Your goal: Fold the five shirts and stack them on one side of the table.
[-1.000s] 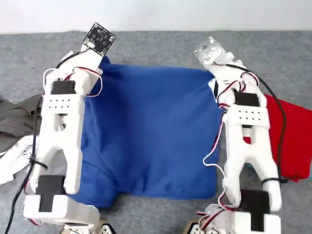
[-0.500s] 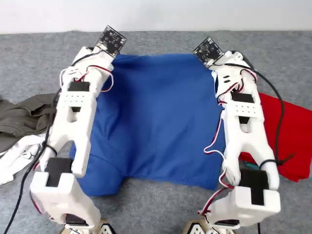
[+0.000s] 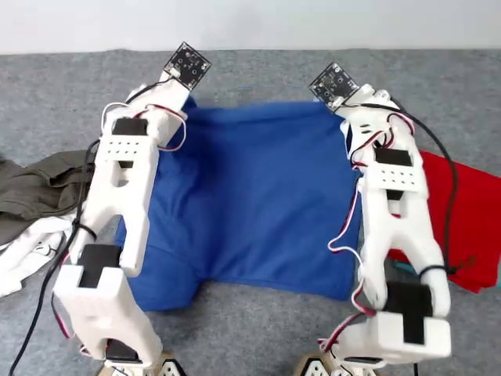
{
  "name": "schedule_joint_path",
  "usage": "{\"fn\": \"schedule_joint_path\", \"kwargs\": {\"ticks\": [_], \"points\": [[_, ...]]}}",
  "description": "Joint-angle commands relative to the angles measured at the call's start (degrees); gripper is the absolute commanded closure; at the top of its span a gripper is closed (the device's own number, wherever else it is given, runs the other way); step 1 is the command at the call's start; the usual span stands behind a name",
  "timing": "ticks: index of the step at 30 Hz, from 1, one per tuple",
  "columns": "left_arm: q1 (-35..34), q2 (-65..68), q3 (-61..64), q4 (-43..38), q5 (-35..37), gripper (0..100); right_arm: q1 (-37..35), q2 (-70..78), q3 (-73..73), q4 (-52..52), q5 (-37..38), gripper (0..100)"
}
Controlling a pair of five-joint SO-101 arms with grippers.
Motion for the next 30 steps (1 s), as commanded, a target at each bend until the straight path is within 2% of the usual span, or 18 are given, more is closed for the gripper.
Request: {"fn": "schedule_joint_path", "kwargs": {"ticks": [1,7,14,23,30], "points": [[0.0,-6.9,-2.9,10.9,-0.7,99,1.2,-7.4,-0.5,9.8,0.4,99.0],[-0.3,-11.8,-2.9,28.0,-7.6,99,0.9,-13.1,-0.5,25.3,0.4,99.0],[-0.4,-12.6,-2.5,40.5,-7.7,99,-0.3,-17.1,-0.4,43.7,0.4,99.0],[-0.4,-12.7,8.8,41.4,-7.6,99,-1.5,-18.8,-0.4,61.8,0.4,99.0],[-0.4,-13.2,12.7,41.6,-7.6,99,-1.5,-18.6,-0.4,67.9,0.4,99.0]]}}
